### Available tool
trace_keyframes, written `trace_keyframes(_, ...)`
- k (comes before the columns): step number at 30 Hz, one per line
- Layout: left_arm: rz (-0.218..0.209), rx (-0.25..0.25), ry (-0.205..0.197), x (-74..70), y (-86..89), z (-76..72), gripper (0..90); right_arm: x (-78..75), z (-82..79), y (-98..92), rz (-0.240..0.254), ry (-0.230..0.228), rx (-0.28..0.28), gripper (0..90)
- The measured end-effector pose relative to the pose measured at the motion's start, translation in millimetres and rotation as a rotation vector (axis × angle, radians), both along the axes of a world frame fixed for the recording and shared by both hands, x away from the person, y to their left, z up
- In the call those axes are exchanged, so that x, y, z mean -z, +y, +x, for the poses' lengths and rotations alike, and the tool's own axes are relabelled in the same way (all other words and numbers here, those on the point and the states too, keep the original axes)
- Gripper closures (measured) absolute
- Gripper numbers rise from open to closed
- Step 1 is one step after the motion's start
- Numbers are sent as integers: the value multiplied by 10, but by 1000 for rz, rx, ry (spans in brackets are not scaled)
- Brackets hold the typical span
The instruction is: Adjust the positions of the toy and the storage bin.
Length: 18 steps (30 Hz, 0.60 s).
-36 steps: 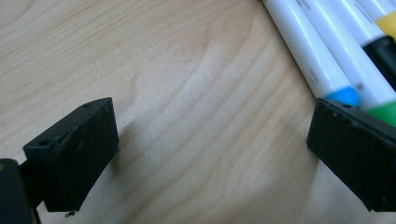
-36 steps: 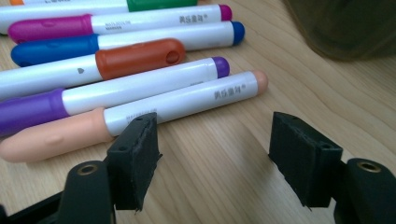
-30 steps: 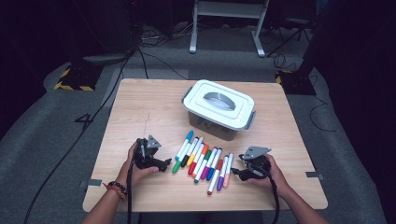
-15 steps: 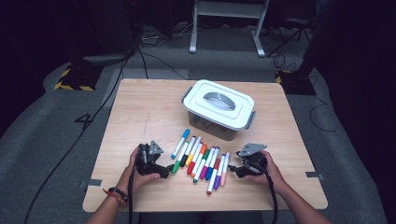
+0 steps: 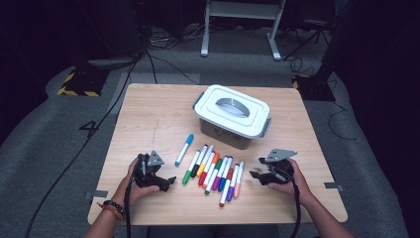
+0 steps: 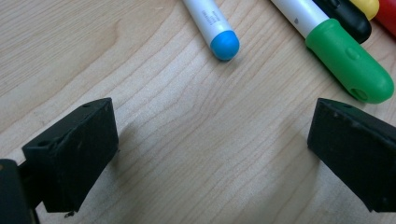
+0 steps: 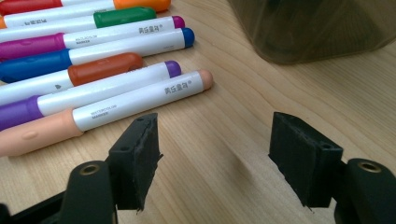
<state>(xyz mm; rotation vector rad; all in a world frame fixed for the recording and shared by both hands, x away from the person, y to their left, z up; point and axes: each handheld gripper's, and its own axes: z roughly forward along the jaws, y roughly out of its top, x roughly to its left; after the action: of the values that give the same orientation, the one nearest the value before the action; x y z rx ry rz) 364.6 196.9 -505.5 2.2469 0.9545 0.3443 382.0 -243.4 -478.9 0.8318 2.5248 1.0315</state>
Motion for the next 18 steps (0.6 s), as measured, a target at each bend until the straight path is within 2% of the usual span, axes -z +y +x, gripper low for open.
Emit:
trace_keyframes(8, 4, -142, -4, -3, 225, 371, 18, 19, -45, 24, -10, 4, -18, 339)
trace_keyframes(10, 3, -177, -5, -2, 262, 422, 18, 23, -49, 29, -21, 0, -19, 339)
trace_keyframes(18, 1, -190, -2, -1, 264, 432, 19, -57, -10, -31, 5, -19, -11, 341)
